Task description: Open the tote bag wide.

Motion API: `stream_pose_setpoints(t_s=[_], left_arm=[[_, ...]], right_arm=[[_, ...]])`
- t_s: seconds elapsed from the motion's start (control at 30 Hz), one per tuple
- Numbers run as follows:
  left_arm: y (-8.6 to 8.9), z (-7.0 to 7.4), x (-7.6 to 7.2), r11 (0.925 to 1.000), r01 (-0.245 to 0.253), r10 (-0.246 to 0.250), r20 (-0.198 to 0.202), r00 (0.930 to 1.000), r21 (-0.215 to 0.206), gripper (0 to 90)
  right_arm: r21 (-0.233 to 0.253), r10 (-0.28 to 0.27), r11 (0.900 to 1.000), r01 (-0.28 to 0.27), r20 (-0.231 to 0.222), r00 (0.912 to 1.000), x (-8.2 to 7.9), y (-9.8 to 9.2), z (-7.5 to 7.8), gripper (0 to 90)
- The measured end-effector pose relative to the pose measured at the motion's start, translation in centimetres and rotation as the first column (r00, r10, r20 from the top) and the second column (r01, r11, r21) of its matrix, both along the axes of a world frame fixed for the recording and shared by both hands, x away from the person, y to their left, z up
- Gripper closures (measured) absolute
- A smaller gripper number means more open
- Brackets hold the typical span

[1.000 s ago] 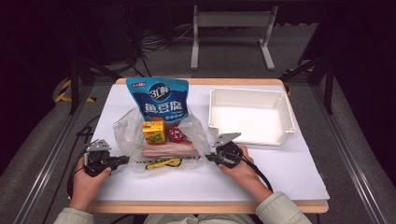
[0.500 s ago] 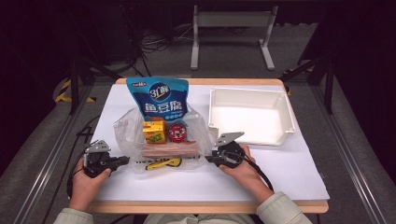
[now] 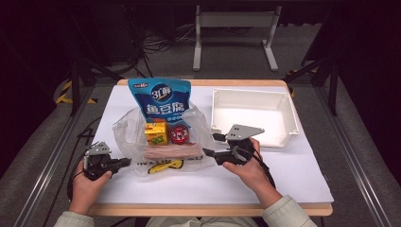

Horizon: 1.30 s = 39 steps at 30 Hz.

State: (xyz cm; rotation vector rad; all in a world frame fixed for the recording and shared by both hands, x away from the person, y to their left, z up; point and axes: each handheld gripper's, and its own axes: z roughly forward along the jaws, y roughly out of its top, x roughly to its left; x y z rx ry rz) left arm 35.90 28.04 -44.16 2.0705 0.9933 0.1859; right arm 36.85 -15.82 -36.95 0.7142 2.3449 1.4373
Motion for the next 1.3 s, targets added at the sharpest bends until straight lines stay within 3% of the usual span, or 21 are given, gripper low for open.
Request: stream_pose_setpoints(t_s=[0.13, 0.27, 0.3, 0.37, 0.43, 0.57, 0.63, 0.87, 1.3], left_arm=[[0.0, 0.1, -0.1, 1.0000, 0.000, 0.000, 0.010, 1.0000, 0.000, 89.7], [0.1, 0.2, -0.1, 1.0000, 0.006, -0.006, 0.012, 0.9999, -0.006, 89.6], [0.1, 0.2, -0.1, 1.0000, 0.006, -0.006, 0.012, 0.9999, -0.006, 89.7], [0.2, 0.3, -0.2, 1.0000, 0.006, -0.006, 0.022, 0.9997, -0.005, 89.7], [0.3, 0.3, -0.2, 0.9999, 0.010, -0.010, 0.027, 0.9996, -0.003, 89.8], [0.2, 0.4, -0.3, 0.9999, 0.010, -0.009, 0.018, 0.9998, -0.013, 89.9], [0.2, 0.3, -0.2, 0.9999, 0.011, -0.011, 0.016, 0.9998, -0.013, 89.9], [0.2, 0.2, -0.2, 0.9998, 0.015, -0.015, 0.013, 0.9998, -0.009, 89.9], [-0.1, -0.3, 0.0, 0.9992, 0.040, -0.040, -0.023, 0.9989, -0.003, 89.9]], right_arm=[[0.010, -0.009, 1.000, 0.009, 0.010, 0.9999, 0.1, 0.4, 0.4, 43.8], [-0.029, -0.040, 0.999, 0.040, 0.004, 0.9992, 0.4, 0.9, -0.1, 71.4], [-0.029, -0.040, 0.999, 0.040, 0.004, 0.9992, 0.4, 0.9, -0.1, 71.4], [-0.027, -0.030, 0.999, 0.030, -0.019, 0.9994, 0.5, 0.7, -0.4, 83.6], [-0.026, -0.017, 1.000, 0.015, -0.053, 0.9984, 0.6, 0.5, -0.9, 89.3], [-0.032, -0.011, 0.999, 0.008, -0.089, 0.9959, 0.7, 0.3, -1.7, 90.0], [-0.029, -0.012, 1.000, 0.008, -0.131, 0.9913, 0.9, 0.0, -2.6, 90.0], [-0.030, -0.005, 1.000, -0.001, -0.196, 0.9805, 1.3, -0.1, -4.0, 90.0], [-0.093, 0.015, 0.995, -0.043, -0.282, 0.9592, 1.8, 0.2, -6.1, 90.0]])
